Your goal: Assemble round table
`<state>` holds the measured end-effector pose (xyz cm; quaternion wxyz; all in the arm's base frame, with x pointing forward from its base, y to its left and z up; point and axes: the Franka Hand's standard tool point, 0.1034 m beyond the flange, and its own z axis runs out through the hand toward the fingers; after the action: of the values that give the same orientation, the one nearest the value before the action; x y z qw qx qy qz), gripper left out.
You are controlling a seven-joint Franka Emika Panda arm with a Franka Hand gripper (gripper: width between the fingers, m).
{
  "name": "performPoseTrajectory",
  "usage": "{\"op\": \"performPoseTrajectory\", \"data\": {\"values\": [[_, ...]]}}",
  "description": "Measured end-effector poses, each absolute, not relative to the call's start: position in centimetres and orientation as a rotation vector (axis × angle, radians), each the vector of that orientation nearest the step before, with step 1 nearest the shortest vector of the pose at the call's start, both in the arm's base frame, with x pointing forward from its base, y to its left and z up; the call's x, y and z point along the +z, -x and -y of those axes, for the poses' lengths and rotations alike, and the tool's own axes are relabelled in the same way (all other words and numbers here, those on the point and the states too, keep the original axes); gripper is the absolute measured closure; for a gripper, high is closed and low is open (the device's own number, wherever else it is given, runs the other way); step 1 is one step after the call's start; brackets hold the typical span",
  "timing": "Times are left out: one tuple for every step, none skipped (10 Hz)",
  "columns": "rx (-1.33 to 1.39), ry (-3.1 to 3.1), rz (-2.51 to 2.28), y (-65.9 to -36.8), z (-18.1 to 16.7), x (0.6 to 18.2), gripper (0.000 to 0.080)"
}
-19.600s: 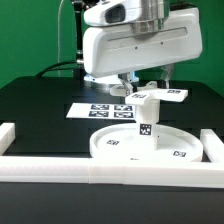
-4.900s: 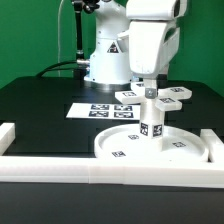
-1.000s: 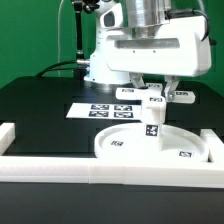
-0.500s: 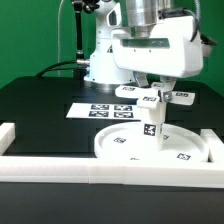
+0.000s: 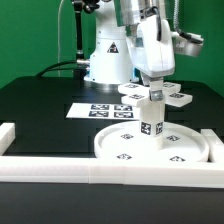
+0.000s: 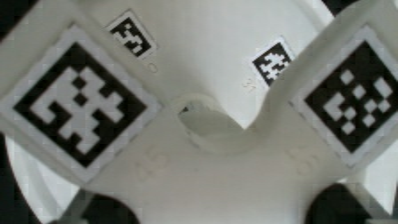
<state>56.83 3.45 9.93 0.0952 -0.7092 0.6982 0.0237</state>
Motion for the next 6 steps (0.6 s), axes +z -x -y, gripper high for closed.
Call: {"op": "performPoseTrajectory", "data": {"values": [[0.071,2.116,-2.057,-56.8,-3.5,9.8,0.0347],[0.071,2.121,-2.051,-56.8,-3.6,10.0,0.0194],[0.079,2.138,-2.026,-56.8,-3.5,10.8,0.0194],[0.081,2.135,-2.013,-56.9,-3.1,12.0,0.0158],[0.078,2.134,-2.003,-57.1,-3.3,12.9,0.0151],[0.076,2.140,-1.996,-57.1,-3.4,12.8,0.0151]]}}
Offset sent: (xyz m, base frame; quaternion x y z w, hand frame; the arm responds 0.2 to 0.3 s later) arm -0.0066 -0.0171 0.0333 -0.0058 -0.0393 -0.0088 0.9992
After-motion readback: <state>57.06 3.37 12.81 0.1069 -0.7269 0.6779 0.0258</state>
